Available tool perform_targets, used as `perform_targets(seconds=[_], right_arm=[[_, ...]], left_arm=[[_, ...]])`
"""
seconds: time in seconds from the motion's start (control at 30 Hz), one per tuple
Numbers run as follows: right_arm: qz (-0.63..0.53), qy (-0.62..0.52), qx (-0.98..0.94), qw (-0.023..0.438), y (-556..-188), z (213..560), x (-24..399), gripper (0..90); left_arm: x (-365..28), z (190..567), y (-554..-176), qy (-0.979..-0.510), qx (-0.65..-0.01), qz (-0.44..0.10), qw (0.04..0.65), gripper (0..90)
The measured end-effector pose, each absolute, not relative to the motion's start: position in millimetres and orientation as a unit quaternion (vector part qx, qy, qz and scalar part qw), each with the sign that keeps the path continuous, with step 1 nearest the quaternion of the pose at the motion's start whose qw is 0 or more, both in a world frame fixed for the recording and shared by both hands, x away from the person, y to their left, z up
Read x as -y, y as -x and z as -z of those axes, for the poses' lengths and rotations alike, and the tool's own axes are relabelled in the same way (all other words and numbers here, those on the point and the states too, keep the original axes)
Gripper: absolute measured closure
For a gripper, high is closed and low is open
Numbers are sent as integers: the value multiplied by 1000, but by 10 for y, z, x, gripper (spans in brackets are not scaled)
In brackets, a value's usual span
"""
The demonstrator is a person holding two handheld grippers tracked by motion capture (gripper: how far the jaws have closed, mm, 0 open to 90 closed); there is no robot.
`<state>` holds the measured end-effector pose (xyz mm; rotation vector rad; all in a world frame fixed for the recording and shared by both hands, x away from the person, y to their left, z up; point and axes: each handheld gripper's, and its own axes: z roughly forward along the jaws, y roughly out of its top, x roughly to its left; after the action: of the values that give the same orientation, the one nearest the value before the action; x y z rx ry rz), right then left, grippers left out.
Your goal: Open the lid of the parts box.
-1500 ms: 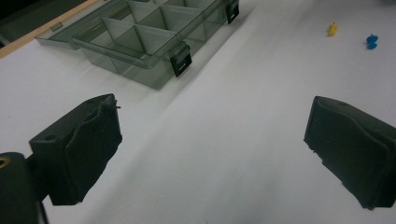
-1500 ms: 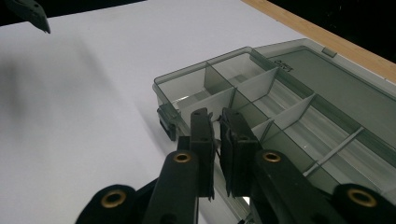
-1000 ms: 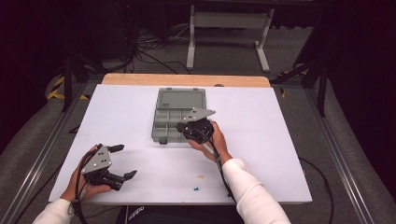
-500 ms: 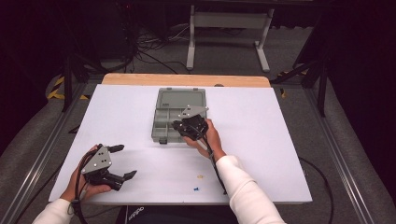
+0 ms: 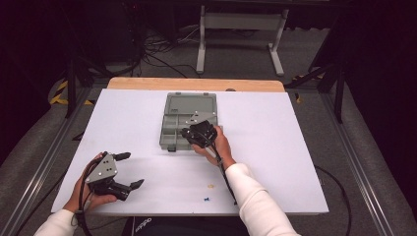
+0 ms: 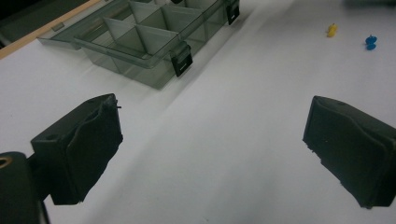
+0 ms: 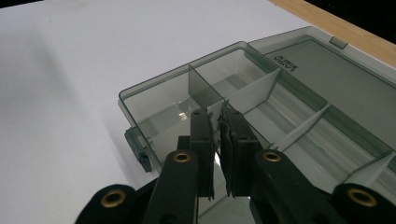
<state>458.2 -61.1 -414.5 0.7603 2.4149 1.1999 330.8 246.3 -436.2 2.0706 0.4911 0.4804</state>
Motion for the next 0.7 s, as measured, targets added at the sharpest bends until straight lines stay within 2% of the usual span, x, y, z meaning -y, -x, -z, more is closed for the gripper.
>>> perform_targets(seconds=[0.7], right_arm=[[-412,-273,-855,160,-4578,4217,594,833]], left_arm=[[-2463,4360,-3305,-842,-199,-193,462,53]])
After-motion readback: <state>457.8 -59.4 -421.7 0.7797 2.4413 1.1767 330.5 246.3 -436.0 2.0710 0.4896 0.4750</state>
